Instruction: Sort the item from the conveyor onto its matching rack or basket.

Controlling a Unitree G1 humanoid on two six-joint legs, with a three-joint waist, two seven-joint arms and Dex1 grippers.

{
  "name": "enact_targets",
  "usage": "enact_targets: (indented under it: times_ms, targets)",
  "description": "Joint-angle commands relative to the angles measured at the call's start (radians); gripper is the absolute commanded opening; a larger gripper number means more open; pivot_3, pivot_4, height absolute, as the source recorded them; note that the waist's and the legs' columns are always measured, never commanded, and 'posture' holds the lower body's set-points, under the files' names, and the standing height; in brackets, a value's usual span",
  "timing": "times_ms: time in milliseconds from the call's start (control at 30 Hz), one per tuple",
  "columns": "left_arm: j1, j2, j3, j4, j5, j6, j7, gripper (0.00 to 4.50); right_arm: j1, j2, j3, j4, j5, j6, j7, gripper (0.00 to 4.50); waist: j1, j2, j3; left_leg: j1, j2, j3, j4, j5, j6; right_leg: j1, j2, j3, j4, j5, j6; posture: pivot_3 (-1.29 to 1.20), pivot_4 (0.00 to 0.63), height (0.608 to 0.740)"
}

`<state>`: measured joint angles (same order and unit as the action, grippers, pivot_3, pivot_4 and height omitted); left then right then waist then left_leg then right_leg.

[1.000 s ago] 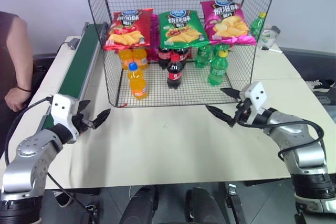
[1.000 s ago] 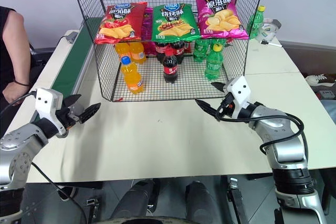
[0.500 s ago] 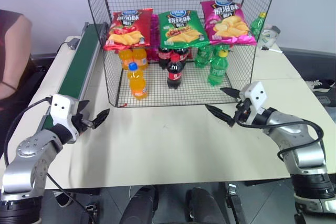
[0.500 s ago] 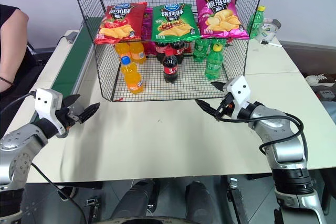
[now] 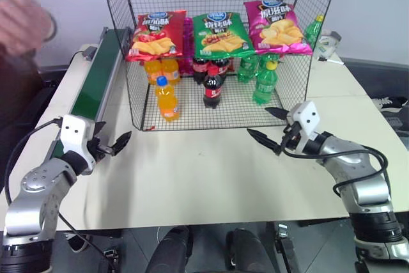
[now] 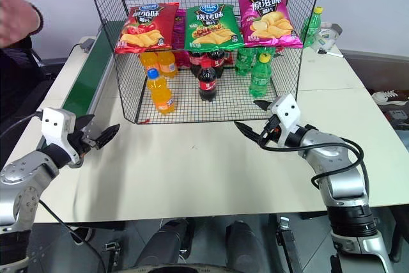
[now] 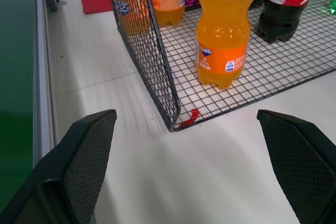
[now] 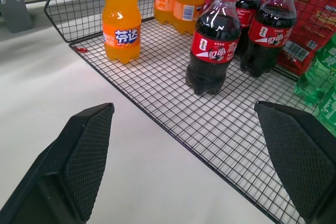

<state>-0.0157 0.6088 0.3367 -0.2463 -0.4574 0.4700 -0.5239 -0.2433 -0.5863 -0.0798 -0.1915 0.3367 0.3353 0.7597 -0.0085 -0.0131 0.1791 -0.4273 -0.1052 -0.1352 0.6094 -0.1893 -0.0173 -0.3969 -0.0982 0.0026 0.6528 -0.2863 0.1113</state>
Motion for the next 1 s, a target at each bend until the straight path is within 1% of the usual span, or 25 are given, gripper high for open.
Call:
enact_targets:
  times_ms: [33, 400, 800, 1000]
  targets:
    - [-0.019, 0.002, 0.019, -0.006, 0.008, -0.025, 0.004, 4.49, 0.0, 0.013, 0.0, -0.013, -0.001, -0.025, -0.008, 4.5, 0.0, 0.0, 0.0, 0.0, 0.0, 0.0, 0.0, 0.0, 0.0, 0.0, 0.0, 0.0, 0.0, 0.0, 0.0, 0.0, 0.15, 0.74]
    - [-0.052, -0.034, 0.005, 0.039, 0.036, -0.059, 0.019, 4.49, -0.029, 0.022, 0.012, 0.027, -0.045, -0.064, -0.036, 4.5, 0.0, 0.0, 0.0, 0.0, 0.0, 0.0, 0.0, 0.0, 0.0, 0.0, 0.0, 0.0, 0.0, 0.0, 0.0, 0.0, 0.15, 0.74]
    - [-0.051, -0.077, 0.015, 0.072, 0.062, -0.107, 0.062, 4.49, -0.047, 0.034, 0.024, 0.072, -0.069, -0.109, -0.055, 4.5, 0.0, 0.0, 0.0, 0.0, 0.0, 0.0, 0.0, 0.0, 0.0, 0.0, 0.0, 0.0, 0.0, 0.0, 0.0, 0.0, 0.15, 0.74]
    - [-0.046, -0.071, 0.019, 0.063, 0.061, -0.082, 0.082, 4.49, -0.05, 0.04, 0.024, 0.075, -0.082, -0.12, -0.068, 4.5, 0.0, 0.0, 0.0, 0.0, 0.0, 0.0, 0.0, 0.0, 0.0, 0.0, 0.0, 0.0, 0.0, 0.0, 0.001, 0.0, 0.15, 0.74]
